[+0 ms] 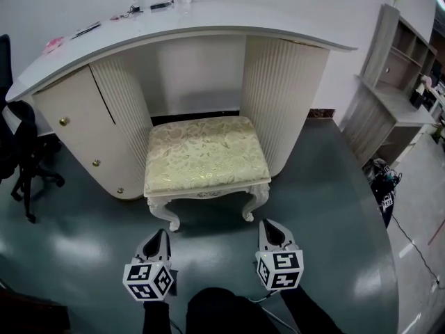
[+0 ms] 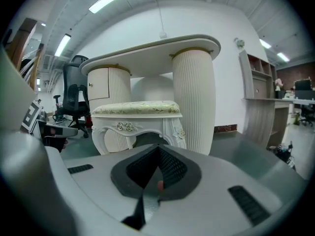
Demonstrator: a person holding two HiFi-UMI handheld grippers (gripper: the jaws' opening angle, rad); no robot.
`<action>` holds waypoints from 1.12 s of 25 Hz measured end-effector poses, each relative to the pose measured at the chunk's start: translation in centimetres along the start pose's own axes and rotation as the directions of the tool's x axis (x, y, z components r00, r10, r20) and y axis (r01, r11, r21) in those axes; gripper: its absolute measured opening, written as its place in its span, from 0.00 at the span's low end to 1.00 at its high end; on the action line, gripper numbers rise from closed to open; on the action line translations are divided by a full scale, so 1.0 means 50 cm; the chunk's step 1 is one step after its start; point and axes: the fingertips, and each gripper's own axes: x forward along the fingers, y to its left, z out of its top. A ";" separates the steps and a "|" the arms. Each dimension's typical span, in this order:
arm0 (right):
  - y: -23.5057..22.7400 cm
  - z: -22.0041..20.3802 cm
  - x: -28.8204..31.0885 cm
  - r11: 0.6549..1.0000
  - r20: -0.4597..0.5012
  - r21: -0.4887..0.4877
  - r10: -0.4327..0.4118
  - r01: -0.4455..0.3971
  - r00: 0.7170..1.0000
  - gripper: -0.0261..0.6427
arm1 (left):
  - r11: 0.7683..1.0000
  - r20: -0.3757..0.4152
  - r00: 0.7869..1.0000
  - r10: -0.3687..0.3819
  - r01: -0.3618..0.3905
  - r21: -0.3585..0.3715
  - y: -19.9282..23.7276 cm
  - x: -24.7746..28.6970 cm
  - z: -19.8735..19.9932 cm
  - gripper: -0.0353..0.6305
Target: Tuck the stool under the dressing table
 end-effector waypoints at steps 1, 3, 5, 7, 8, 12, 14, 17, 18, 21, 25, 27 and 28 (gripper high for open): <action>0.001 -0.002 -0.008 1.000 -0.005 0.004 0.002 -0.002 1.000 0.05 | 1.000 -0.003 1.000 0.000 0.000 -0.001 -0.002 -0.009 -0.002 0.06; 0.006 -0.004 -0.025 1.000 -0.011 0.006 0.005 -0.005 1.000 0.05 | 1.000 -0.005 1.000 -0.002 0.002 -0.001 -0.009 -0.027 -0.003 0.06; 0.010 -0.004 -0.042 1.000 -0.007 0.002 0.005 -0.005 1.000 0.05 | 1.000 -0.003 1.000 -0.006 0.006 0.004 -0.015 -0.043 -0.002 0.06; 0.013 -0.004 -0.060 1.000 -0.006 0.002 0.007 -0.007 1.000 0.05 | 1.000 0.002 1.000 -0.009 0.009 0.005 -0.021 -0.058 -0.001 0.06; 0.014 -0.005 -0.069 1.000 -0.007 0.003 0.008 -0.008 1.000 0.05 | 1.000 0.006 1.000 -0.010 0.010 0.004 -0.023 -0.066 0.000 0.06; 0.025 -0.007 -0.106 1.000 -0.011 0.002 0.018 -0.017 1.000 0.05 | 1.000 0.012 1.000 -0.014 0.014 0.007 -0.030 -0.099 0.004 0.06; 0.025 -0.007 -0.125 1.000 -0.009 -0.012 0.014 -0.014 1.000 0.05 | 1.000 0.018 1.000 -0.016 0.016 0.006 -0.035 -0.114 0.006 0.06; 0.023 -0.012 -0.153 1.000 -0.013 -0.020 0.011 -0.011 1.000 0.05 | 1.000 0.027 1.000 -0.016 0.016 0.004 -0.042 -0.131 0.011 0.06; 0.024 -0.017 -0.160 1.000 -0.018 -0.019 0.016 -0.016 1.000 0.05 | 1.000 0.029 0.999 -0.015 0.015 0.002 -0.043 -0.137 0.012 0.06; 0.027 -0.027 -0.175 0.999 -0.029 -0.039 0.027 -0.028 0.999 0.05 | 1.000 0.039 0.999 -0.013 0.014 -0.006 -0.046 -0.152 0.017 0.06; 0.031 -0.031 -0.195 0.998 -0.032 -0.047 0.040 -0.042 0.999 0.05 | 1.000 0.035 0.999 -0.017 0.017 -0.008 -0.056 -0.168 0.010 0.06; 0.034 -0.026 -0.201 0.997 -0.033 -0.051 0.051 -0.053 0.998 0.05 | 1.000 0.033 0.999 -0.016 0.016 -0.010 -0.061 -0.175 0.009 0.06; 0.035 -0.023 -0.203 0.997 -0.033 -0.056 0.055 -0.057 0.998 0.05 | 1.000 0.034 0.999 -0.015 0.015 -0.011 -0.064 -0.177 0.009 0.06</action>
